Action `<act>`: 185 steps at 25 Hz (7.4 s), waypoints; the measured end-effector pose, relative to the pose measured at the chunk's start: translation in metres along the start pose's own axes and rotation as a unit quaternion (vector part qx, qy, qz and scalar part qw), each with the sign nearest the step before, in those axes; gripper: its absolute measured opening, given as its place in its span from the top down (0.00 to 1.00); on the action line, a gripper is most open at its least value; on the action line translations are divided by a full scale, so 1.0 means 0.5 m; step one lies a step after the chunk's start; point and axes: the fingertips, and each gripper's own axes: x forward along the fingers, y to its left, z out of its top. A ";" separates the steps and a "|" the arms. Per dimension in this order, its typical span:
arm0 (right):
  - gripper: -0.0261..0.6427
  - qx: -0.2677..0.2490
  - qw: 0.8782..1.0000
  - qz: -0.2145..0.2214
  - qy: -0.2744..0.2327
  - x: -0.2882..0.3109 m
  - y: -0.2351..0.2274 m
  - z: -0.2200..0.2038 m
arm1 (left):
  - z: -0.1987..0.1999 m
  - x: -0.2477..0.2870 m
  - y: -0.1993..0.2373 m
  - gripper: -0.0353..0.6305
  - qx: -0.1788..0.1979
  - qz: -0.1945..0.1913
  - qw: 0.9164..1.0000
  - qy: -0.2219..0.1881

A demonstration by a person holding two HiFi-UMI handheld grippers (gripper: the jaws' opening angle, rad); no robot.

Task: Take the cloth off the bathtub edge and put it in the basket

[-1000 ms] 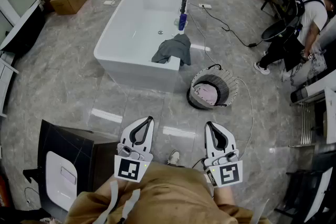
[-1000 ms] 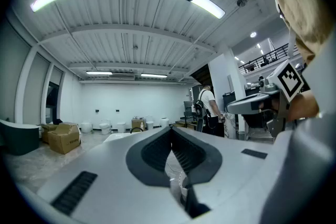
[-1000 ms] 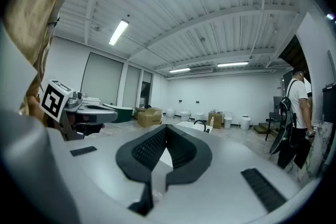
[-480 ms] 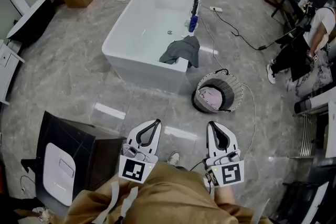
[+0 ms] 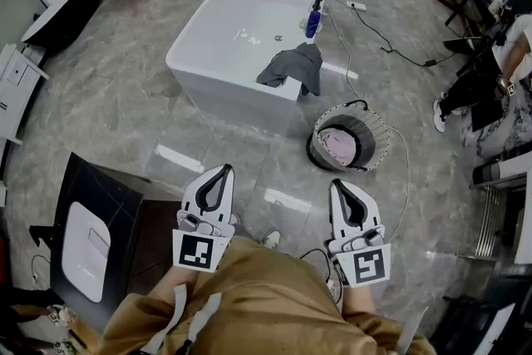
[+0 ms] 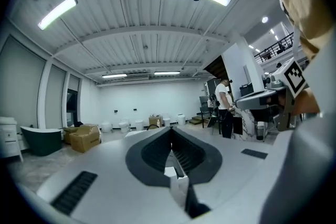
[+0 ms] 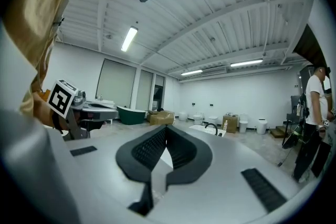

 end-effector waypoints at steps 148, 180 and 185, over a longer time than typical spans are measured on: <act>0.95 0.000 0.982 -0.047 0.185 0.719 -0.613 -0.623 | -0.600 1.191 0.192 0.80 -0.086 -0.060 0.984 0.142; 0.95 -0.097 0.994 -0.037 0.024 0.676 -0.329 -0.007 | 0.073 0.734 0.304 0.80 -0.054 -0.096 0.993 -0.031; 0.95 -0.111 0.990 -0.077 0.033 0.662 -0.320 0.013 | 0.084 0.712 0.309 0.80 -0.058 -0.134 0.988 -0.045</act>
